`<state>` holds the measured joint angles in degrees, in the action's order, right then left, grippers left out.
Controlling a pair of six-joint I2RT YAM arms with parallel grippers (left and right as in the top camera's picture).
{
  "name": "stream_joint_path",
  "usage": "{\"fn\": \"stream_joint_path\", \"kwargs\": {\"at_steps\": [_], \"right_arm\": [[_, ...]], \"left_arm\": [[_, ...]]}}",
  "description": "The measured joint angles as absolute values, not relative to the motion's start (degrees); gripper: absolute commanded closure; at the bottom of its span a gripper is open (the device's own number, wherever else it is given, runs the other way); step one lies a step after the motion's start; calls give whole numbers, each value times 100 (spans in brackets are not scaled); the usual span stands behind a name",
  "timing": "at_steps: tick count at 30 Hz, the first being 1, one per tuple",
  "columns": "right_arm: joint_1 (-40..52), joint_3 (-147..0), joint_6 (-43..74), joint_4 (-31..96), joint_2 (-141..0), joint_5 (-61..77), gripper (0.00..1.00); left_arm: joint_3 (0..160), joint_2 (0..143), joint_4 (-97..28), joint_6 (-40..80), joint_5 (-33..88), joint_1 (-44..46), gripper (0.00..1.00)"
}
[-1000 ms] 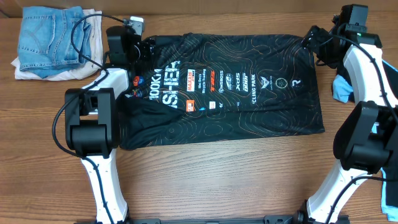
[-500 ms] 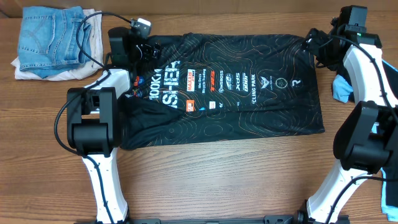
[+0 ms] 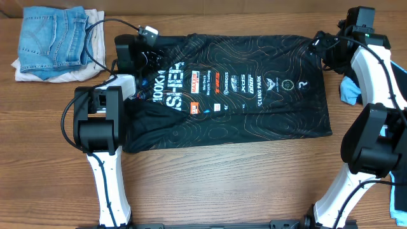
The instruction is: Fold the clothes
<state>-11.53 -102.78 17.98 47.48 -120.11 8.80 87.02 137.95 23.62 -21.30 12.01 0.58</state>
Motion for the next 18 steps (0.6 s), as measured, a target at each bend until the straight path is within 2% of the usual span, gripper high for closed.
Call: {"fn": "stream_joint_path", "kwargs": {"at_steps": [3,9,12,15,17,18], "right_arm": [[-1153,-10278,1798,4755,-12009,880,20],[-1153,-10278,1793,4766,-12009,880,20],[-1153,-10278,1793,4803,-12009,878,21],[-1153,-10278,1791,4853,-12009,880,25],[-1153,-10278,1789,4862,-12009,880,26],[-1153,-10278,1793,4860,-12009,880,26]], "left_arm": [[8702,13797,2359,-2137,1177,56,33],[8705,13797,2364,-2141,1177,56,35],[8705,13797,2388,-2141,1177,56,41],[8705,13795,2412,-2137,1173,58,57],[8705,13797,2410,-2132,1175,58,81],[8705,13797,2412,-2130,1177,56,88]]}}
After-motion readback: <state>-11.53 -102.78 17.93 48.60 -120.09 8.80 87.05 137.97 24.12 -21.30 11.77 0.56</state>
